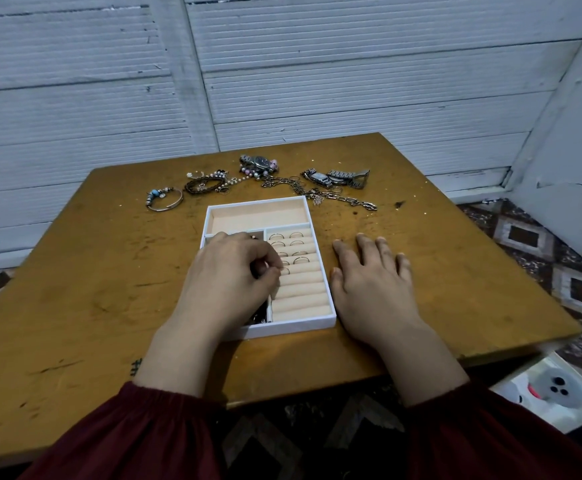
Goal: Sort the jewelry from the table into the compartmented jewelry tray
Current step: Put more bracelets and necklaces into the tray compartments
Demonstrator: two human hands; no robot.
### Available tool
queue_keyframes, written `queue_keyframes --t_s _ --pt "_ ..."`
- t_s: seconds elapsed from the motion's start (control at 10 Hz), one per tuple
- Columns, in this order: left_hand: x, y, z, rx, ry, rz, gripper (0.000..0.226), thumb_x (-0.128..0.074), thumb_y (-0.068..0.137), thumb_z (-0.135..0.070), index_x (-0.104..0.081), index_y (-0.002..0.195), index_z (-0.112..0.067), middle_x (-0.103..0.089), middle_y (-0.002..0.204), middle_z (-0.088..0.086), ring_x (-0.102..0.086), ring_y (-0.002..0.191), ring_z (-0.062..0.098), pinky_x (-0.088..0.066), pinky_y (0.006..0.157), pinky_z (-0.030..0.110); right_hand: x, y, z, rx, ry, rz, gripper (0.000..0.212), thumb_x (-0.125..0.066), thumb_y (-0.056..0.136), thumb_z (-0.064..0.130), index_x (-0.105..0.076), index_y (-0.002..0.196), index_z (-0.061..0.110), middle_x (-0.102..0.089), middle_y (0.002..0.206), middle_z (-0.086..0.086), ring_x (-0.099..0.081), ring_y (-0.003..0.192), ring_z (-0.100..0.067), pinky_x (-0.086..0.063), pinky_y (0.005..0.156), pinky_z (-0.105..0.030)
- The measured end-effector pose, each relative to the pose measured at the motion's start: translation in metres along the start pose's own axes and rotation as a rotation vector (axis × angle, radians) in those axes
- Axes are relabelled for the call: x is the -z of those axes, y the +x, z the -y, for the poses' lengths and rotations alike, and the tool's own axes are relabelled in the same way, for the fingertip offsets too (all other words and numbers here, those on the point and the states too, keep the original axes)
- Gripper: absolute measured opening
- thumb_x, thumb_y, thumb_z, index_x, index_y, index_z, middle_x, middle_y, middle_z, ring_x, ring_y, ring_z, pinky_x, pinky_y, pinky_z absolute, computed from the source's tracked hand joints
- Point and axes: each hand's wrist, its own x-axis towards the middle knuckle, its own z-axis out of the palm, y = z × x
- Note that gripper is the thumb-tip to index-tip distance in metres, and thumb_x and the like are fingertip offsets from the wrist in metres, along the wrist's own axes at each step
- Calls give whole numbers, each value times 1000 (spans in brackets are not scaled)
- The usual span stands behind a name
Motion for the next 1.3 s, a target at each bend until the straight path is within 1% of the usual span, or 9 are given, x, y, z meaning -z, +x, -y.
queue_keyframes --t_s 0.1,0.2,0.3,0.5,0.6,0.8,1.1,1.2,1.3 --pt "-1 1 1 77 -163 -15 9 -66 78 -22 -69 74 -29 -59 66 -11 -56 74 12 -51 68 35 0 0 0 -3 -2 -4 50 -24 100 40 -16 149 33 -9 160 -2 0 148 -27 -1 117 -49" --pt "-2 3 2 135 -238 -25 6 -67 80 -26 -68 73 -26 -59 63 -7 -54 64 10 -49 63 34 0 1 0 -16 2 14 51 -24 100 39 -15 150 34 -7 160 -1 2 148 -26 0 118 -49" --pt "-3 4 4 153 -253 9 8 -69 79 -32 -68 73 -27 -63 63 -8 -59 65 10 -53 64 37 0 1 0 -21 8 23 51 -23 100 39 -14 150 34 -6 160 0 4 148 -24 2 118 -48" --pt "-3 4 1 127 -149 23 10 -68 78 -32 -68 69 -26 -61 59 -10 -57 66 7 -46 63 29 1 2 0 -30 2 38 52 -22 100 40 -11 151 33 -2 161 0 7 148 -24 4 117 -47" --pt "-3 4 3 115 -143 32 11 -68 79 -31 -68 69 -26 -60 58 -10 -55 68 9 -45 63 29 0 2 0 -25 -1 32 52 -22 100 40 -11 151 33 -3 161 0 7 148 -24 4 117 -47" --pt "-2 6 3 113 -140 44 9 -68 79 -31 -68 70 -29 -60 60 -12 -57 80 18 -49 71 35 0 3 1 -23 -5 35 53 -22 100 41 -11 151 33 -2 161 0 6 148 -24 3 118 -48" --pt "-2 7 4 91 -170 29 7 -69 78 -32 -71 72 -29 -62 63 -13 -57 84 17 -51 73 39 0 3 1 -29 -9 32 53 -23 100 42 -10 151 33 -2 161 0 6 148 -24 3 117 -48" --pt "-2 7 5 77 -201 -21 8 -66 79 -31 -70 72 -28 -62 66 -12 -58 84 18 -50 70 36 0 3 1 -28 0 30 53 -23 100 42 -12 151 33 -3 161 0 6 148 -24 3 117 -47" --pt "-2 8 2 80 -281 -114 12 -67 81 -25 -68 70 -29 -62 67 -9 -57 74 10 -43 63 27 0 3 0 -27 46 9 52 -28 100 42 -18 150 33 -8 161 1 3 148 -23 2 117 -47"
